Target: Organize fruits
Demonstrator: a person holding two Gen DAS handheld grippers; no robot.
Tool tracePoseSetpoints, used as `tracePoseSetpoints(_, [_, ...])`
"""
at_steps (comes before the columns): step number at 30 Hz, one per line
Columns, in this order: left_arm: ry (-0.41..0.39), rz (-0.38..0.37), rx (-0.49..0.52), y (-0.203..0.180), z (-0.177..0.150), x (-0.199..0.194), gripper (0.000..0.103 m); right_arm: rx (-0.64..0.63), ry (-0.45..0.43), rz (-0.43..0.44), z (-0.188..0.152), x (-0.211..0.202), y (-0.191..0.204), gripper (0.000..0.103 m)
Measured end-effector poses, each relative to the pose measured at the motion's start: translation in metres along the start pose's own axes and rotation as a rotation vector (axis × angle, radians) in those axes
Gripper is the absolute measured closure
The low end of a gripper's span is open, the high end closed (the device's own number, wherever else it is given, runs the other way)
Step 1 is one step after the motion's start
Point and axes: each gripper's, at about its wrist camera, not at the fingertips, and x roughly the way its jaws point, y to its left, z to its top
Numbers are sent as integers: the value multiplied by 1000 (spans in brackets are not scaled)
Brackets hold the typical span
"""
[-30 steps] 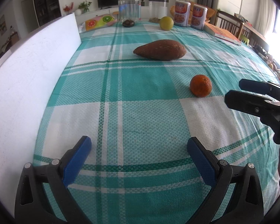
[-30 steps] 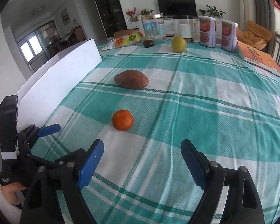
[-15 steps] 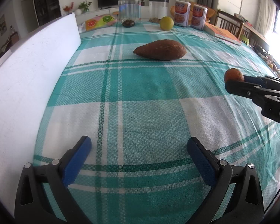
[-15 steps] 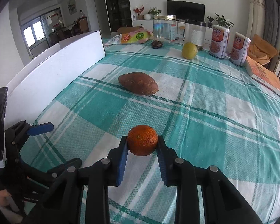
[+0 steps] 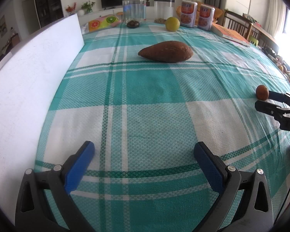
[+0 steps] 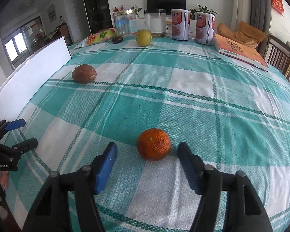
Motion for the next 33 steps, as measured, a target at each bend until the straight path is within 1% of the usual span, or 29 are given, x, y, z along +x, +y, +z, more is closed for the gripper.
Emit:
tracePoseSetpoints(1, [0,0,0,0,0,0,0,-7,18,-11,0,3,2,1])
tracePoseSetpoints(2, [0,0,0,0,0,0,0,-18,23,-19,0,4,4,0])
tracePoseSetpoints(4, [0,-1,-2,0,0,0,0,-32,27,-37,-1,4,7,0])
tracePoseSetpoints(6, [1,1,-4,0,0,0,0,-27,27,-33,-1,4,5,0])
tracePoseSetpoints(8, [25,8,-27,0,4,1,1,-28,27,-37,-1,4,5,0])
tracePoseSetpoints(9, [42,-4,-48,0,8,2,2,-28,27,-38,-1,4,5,0])
tracePoseSetpoints(10, [54,-35,-65,-3,14,2,2,-28,27,-38,-1,4,5,0])
tracePoseSetpoints(12, [64,-112,-79,-12,33,3,2,-28,27,-38,-1,4,5,0])
tracePoseSetpoints(15, [64,-166,-66,-32,73,9,2,-29,26,-38,-1,5,5,0])
tracePoseSetpoints(17, [90,-210,-107,-36,100,24,2,-28,26,-38,-1,5,5,0])
tracePoseSetpoints(19, [111,-219,-177,-31,123,44,2,-28,26,-38,-1,5,5,0])
tracePoseSetpoints(23, [128,-195,-321,-19,150,78,2,-28,26,-38,-1,4,5,0])
tracePoseSetpoints(24, [137,-182,-345,-19,153,85,2,-28,26,-38,-1,4,5,0])
tracePoseSetpoints(25, [133,-150,-349,-21,156,89,2,-28,26,-38,-1,4,5,0])
tracePoseSetpoints(26, [129,-133,-337,-25,158,92,2,-28,26,-38,-1,4,5,0])
tracePoseSetpoints(29, [160,-129,-275,-38,156,104,3,-28,26,-38,-1,4,5,0])
tracePoseSetpoints(30, [145,-101,-236,-43,154,102,3,-28,25,-38,-1,4,5,0])
tracePoseSetpoints(31, [152,-83,-198,-47,153,102,6,-28,26,-38,-1,4,5,0])
tracePoseSetpoints(32, [152,-48,-158,-50,152,103,9,-28,25,-38,-1,4,5,0])
tracePoseSetpoints(33, [144,4,-118,-53,150,100,26,-28,25,-38,-1,4,5,0])
